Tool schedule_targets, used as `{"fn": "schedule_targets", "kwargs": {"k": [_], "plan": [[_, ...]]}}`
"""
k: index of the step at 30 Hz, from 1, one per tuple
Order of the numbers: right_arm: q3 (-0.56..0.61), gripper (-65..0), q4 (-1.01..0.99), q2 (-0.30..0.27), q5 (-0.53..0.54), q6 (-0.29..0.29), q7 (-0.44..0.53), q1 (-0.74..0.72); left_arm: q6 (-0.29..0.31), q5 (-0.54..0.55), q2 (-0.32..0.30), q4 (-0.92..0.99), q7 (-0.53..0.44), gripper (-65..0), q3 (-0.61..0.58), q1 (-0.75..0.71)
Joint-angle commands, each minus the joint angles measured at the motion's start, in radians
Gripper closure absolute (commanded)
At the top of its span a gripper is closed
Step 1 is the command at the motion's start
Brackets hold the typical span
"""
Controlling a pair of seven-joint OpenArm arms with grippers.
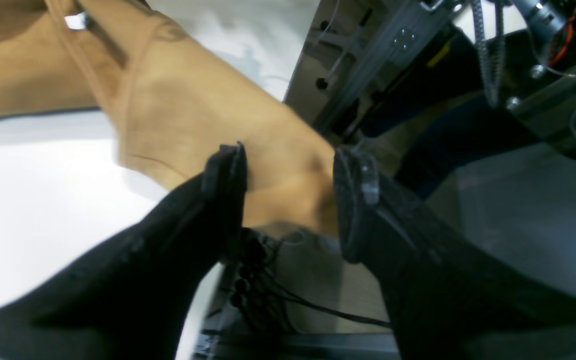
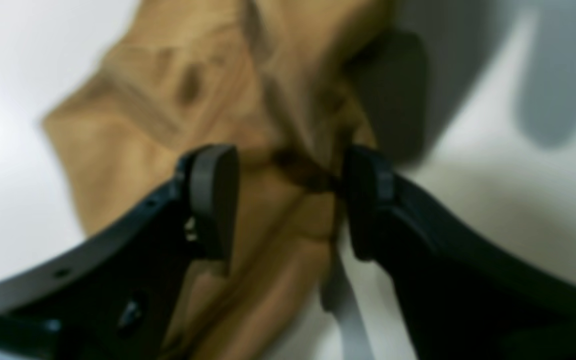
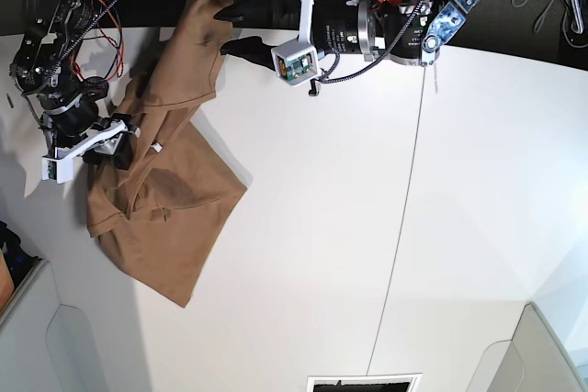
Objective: Layout the t-shirt on the table in an organized manner, then fold the t-shirt properly
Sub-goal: 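Lift the shirt with both grippers and drag it toward the right arm, then release the shirt with the left gripper and reposition the right gripper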
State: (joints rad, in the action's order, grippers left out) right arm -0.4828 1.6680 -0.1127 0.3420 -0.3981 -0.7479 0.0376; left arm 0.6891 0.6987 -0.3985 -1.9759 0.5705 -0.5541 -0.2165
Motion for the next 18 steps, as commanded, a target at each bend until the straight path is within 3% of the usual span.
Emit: {"fn": "schedule_targets", "kwargs": {"k": [1,7,11,15,18], "plan": [[-0.013,-33.4,0.019,-0.021,-0.006,0.016,0.023,-0.012,0.009,0.022,0.0,-0.017,-0.027,-30.8,0.023,0.023],[-0.077,-33.4,0.019,-0.079,0.002,0.037,0.003,-0.012,0.009,0.049,-0.001,-0.024,-0.027,-30.8,0.188,0.082],[-0.102,-33.4,0.019,-0.085,0.176,0.006,-0.092,-0.006,0.009,0.016,0.0,-0.003,-0.031,-30.7,0.226,0.156],[-0.102,-33.4,0.021,-0.05,0.259,-0.072,-0.099,0.027,0.009,0.014,0.008,0.076,-0.046,-30.7,0.22,0.225],[-0.101,-33.4,0.021,0.0,0.259,-0.091,-0.103,0.054,0.009,0.014,0.009,0.185,-0.066,-30.7,0.206,0.268]]}}
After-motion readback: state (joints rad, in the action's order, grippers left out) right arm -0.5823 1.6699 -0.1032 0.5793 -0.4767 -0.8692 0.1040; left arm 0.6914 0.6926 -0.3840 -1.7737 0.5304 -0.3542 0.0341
